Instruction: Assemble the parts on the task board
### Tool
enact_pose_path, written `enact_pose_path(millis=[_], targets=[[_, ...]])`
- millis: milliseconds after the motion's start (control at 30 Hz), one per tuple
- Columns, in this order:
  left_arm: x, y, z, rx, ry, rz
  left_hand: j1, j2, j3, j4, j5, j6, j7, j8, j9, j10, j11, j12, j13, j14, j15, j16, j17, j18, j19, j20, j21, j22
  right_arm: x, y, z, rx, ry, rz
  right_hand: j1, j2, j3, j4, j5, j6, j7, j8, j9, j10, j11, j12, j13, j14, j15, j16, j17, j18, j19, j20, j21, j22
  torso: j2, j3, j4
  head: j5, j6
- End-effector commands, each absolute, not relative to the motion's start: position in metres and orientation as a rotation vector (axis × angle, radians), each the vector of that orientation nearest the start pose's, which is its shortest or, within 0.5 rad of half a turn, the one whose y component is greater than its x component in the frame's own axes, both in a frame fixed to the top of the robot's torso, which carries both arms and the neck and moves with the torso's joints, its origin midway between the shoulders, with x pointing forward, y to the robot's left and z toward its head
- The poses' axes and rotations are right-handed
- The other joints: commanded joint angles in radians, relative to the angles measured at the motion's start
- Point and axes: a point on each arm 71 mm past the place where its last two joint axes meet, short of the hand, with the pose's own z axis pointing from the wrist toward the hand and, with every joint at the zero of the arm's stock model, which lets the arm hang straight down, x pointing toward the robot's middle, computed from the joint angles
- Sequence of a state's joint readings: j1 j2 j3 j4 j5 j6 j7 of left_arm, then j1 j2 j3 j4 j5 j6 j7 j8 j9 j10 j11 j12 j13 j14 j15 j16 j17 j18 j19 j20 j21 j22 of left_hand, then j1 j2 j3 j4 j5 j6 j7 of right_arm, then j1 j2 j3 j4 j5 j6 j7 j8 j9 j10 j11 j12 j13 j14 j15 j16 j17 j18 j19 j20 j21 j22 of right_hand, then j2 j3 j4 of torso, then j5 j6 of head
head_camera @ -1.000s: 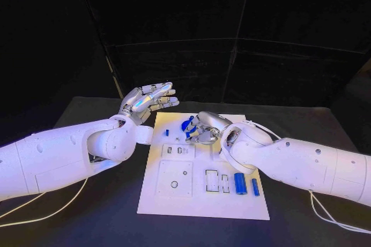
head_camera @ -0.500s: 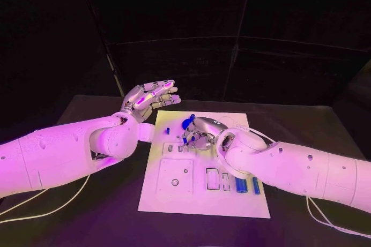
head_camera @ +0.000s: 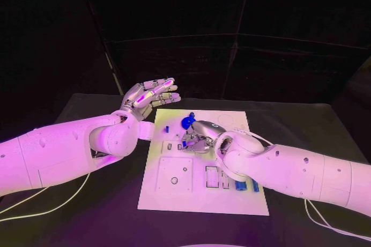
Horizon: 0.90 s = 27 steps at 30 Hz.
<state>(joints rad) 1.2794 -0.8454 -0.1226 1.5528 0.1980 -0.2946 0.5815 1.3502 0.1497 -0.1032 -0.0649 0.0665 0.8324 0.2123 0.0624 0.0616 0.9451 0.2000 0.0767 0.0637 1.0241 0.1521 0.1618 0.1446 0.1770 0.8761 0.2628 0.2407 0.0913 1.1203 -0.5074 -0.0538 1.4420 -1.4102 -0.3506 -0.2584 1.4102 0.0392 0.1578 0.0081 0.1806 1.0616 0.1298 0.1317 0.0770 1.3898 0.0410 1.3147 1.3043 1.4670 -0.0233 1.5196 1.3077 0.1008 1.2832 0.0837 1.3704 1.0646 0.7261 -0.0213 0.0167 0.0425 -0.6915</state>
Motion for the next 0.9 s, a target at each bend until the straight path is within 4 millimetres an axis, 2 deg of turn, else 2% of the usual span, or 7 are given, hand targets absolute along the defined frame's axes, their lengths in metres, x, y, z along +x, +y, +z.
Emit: enact_pose_path(millis=[33, 533, 900], targets=[[0.4891, 0.2065, -0.1584, -1.164, 1.235, -1.702, -0.002, 0.003, 0.002, -0.002, -0.001, 0.002, 0.048, -0.001, 0.000, -0.001, 0.006, -0.006, -0.001, 0.006, 0.003, -0.006, 0.002, 0.005, 0.004, 0.000, -0.002, -0.002, 0.4639, -0.0568, -0.2283, -0.114, 1.770, 0.799, 0.002, 0.009, 0.004, 0.001, 0.002, 0.018, -0.010, 0.006, 0.005, -0.004, -0.004, -0.004, 0.002, 0.077, -0.009, 0.000, 0.133, -0.002, -0.003, -0.004, 0.002, -0.001, 0.000, -0.0004, 0.0021, -0.001, 0.000], [0.4894, 0.2067, -0.1587, -1.166, 1.238, -1.702, -0.002, 0.003, 0.004, -0.004, -0.001, 0.003, 0.047, 0.000, 0.000, 0.000, 0.006, -0.005, -0.001, 0.007, 0.003, -0.007, 0.002, 0.005, 0.005, 0.000, -0.003, -0.002, 0.4642, -0.0581, -0.2339, -0.106, 1.800, 0.792, -0.004, 0.002, 0.007, 0.001, 0.001, 0.017, -0.009, 0.005, 0.004, -0.004, -0.004, -0.004, 0.002, 0.076, -0.009, -0.001, 0.133, -0.002, -0.005, -0.004, 0.000, -0.004, 0.000, -0.0013, 0.0026, -0.003, -0.004], [0.4892, 0.2074, -0.1587, -1.167, 1.236, -1.696, -0.002, 0.003, 0.004, -0.004, -0.001, 0.003, 0.047, 0.000, 0.000, 0.000, 0.006, -0.005, -0.001, 0.007, 0.003, -0.007, 0.002, 0.005, 0.005, 0.000, -0.003, -0.002, 0.4650, -0.0638, -0.2362, -0.100, 1.822, 0.768, -0.015, -0.012, 0.016, -0.002, -0.003, 0.007, -0.006, 0.000, 0.002, -0.010, -0.001, -0.013, -0.006, 0.076, -0.007, -0.003, 0.130, -0.001, -0.009, -0.003, -0.005, -0.011, 0.000, -0.0013, 0.0025, 0.000, -0.006]])
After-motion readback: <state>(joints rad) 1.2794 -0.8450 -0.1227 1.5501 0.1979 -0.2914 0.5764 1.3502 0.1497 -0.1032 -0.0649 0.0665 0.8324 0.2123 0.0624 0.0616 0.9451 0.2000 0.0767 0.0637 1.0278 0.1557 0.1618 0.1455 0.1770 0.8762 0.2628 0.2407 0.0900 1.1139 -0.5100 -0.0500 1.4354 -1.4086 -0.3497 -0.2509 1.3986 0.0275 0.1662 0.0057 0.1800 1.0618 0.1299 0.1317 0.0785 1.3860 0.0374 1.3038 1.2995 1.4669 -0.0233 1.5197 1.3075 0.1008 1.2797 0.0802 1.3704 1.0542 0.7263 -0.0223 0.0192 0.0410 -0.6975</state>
